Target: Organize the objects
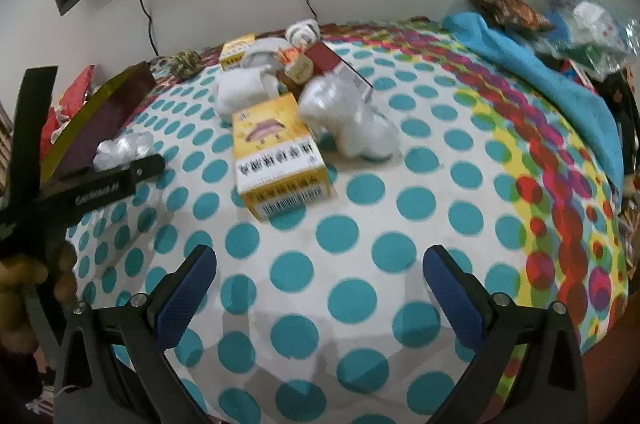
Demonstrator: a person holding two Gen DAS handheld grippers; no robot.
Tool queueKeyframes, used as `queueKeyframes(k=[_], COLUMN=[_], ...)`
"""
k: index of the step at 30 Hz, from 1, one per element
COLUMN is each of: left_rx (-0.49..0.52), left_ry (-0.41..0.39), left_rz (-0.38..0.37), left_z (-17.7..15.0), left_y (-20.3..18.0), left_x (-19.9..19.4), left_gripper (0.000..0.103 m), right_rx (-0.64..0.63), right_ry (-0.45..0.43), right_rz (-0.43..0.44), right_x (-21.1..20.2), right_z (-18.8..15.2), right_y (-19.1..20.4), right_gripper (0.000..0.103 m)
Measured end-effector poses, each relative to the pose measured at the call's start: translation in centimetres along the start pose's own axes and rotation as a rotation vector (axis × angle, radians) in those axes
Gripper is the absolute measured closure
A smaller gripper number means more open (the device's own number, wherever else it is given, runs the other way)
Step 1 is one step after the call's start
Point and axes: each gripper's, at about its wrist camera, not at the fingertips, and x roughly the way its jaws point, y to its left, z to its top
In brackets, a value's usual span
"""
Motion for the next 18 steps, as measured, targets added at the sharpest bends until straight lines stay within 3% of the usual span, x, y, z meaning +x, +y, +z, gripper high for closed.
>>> queueKeyframes(k=[8,13,14,16,18], left_rx=[0.01,0.006,0.006,0.015,0.022], left_ry=[-0.034,-0.031,-0.028,-0.024,-0.02], left_rz=[-0.007,-0.039,-0.04,-0.041,-0.04], left_z=[-2.6,-3.6,-3.7,-4.0,-4.2], left_y=[0.4,-0.1,-0.3,-0.6,-0.8], left_x=[-3.2,-3.7,-3.7,-3.7,-3.8], left_gripper=[0.046,0.046,0.046,0.046,0.045], right_rx=[-0.044,-0.019,-0.013,-0.012,-0.018], right_ry=[-0.062,-0.074,-0.056,-0.027,-0.016], right_rz=[-0.044,-0.016,0.002,0.037,0.047], right_x=[-0.5,-0.4,0.2,1.3,2.0], right_z=[2.6,5.5,6.2,6.8,7.0], right_y=[-1.1,-3.4,-3.6,-3.4,-2.8], right_gripper=[0.001,0.009,0.013,0.037,0.045])
